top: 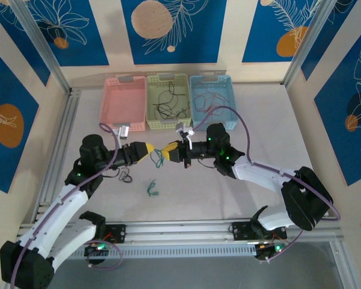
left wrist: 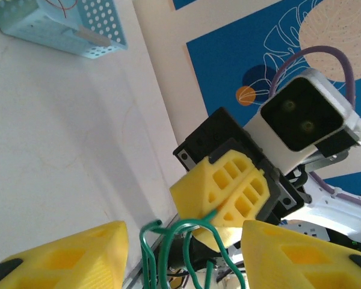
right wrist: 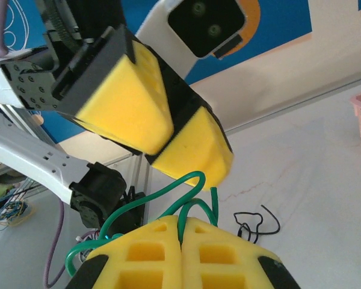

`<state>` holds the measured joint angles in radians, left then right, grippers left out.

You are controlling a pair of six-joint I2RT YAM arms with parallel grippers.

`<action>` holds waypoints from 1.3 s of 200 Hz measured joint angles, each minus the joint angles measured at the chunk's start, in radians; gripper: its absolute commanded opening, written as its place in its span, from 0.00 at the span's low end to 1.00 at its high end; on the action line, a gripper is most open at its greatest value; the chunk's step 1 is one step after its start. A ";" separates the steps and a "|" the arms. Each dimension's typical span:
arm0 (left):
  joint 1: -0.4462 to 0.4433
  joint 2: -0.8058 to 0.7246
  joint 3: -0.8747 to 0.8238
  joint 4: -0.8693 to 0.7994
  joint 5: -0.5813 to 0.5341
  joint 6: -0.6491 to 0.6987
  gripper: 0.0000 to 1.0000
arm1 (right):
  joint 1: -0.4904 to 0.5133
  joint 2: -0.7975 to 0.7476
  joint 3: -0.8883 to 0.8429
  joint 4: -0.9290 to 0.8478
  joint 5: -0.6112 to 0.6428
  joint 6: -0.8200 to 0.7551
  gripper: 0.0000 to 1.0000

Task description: Untangle the cables

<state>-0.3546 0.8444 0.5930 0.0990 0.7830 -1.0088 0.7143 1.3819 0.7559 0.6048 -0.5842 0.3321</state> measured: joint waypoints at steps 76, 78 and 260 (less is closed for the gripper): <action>-0.061 0.056 -0.020 0.053 0.005 -0.010 0.33 | 0.000 0.002 0.001 -0.022 0.002 -0.011 0.00; -0.061 0.056 -0.020 0.053 0.005 -0.010 0.33 | 0.000 0.002 0.001 -0.023 0.003 -0.011 0.00; -0.076 -0.011 -0.061 -0.030 -0.009 0.021 0.07 | -0.010 0.000 0.001 -0.045 0.050 -0.029 0.00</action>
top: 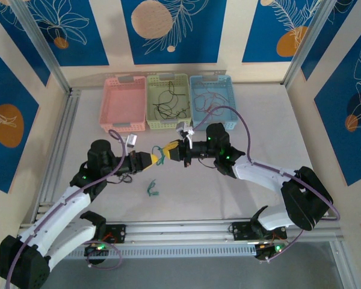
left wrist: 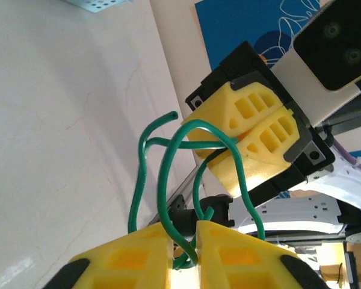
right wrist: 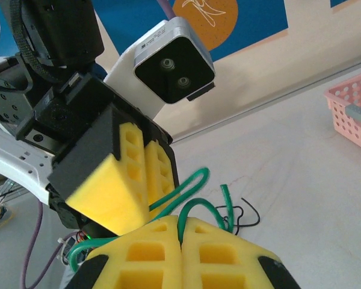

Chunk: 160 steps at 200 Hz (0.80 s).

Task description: Untangle the cables

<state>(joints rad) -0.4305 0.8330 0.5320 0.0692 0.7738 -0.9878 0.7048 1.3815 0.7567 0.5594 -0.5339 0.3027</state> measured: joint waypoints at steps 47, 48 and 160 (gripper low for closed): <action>-0.002 0.014 0.096 -0.236 -0.106 0.146 0.00 | 0.001 -0.046 0.001 -0.105 0.030 -0.034 0.00; -0.002 0.014 0.099 -0.242 -0.109 0.151 0.00 | 0.001 -0.047 0.002 -0.108 0.032 -0.034 0.00; -0.003 0.154 0.579 -0.870 -0.460 0.667 0.00 | 0.009 -0.157 0.198 -0.726 0.148 -0.060 0.00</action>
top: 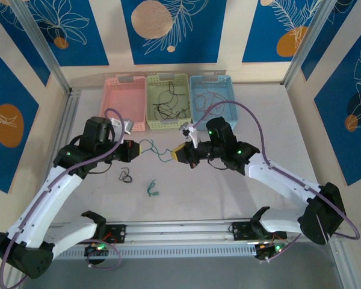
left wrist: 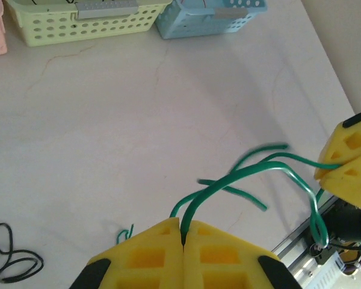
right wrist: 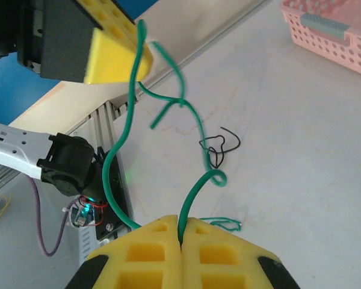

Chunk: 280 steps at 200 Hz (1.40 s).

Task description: Untangle the cables

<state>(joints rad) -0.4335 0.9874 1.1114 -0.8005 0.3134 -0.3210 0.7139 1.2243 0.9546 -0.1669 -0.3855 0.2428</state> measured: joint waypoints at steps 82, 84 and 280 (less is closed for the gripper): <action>0.000 -0.028 0.017 -0.056 0.037 0.132 0.00 | -0.012 0.003 0.113 -0.161 -0.060 0.031 0.00; 0.000 -0.028 0.017 -0.056 0.037 0.133 0.00 | -0.013 0.003 0.115 -0.163 -0.060 0.031 0.00; 0.000 -0.018 0.017 -0.108 0.050 0.190 0.00 | 0.059 0.002 0.235 -0.272 0.627 0.003 0.00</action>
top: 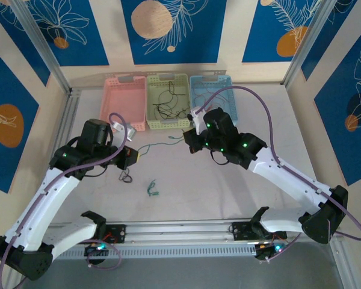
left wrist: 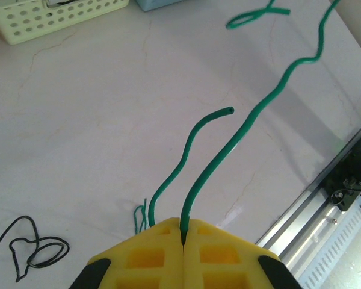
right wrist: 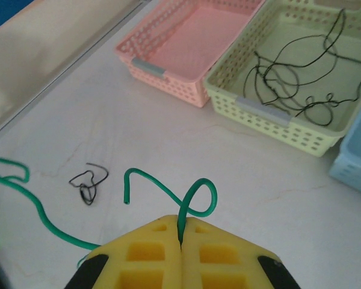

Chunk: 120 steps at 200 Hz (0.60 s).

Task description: Untangle the cables

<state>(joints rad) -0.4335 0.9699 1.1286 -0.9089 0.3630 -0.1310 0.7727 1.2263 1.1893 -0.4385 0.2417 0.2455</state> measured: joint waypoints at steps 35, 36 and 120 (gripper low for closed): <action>0.000 -0.004 0.000 0.008 0.058 -0.026 0.00 | -0.043 -0.025 -0.014 0.059 -0.061 0.015 0.48; 0.000 -0.004 0.000 0.009 0.060 -0.027 0.00 | -0.045 -0.026 -0.015 0.062 -0.063 0.018 0.49; 0.000 -0.047 0.017 0.217 0.179 -0.343 0.00 | -0.278 -0.149 -0.327 0.479 -0.384 0.154 0.56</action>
<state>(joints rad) -0.4332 0.9226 1.1454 -0.6922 0.5415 -0.4744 0.4942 1.0771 0.8623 0.0406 -0.1421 0.3992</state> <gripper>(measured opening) 0.065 0.567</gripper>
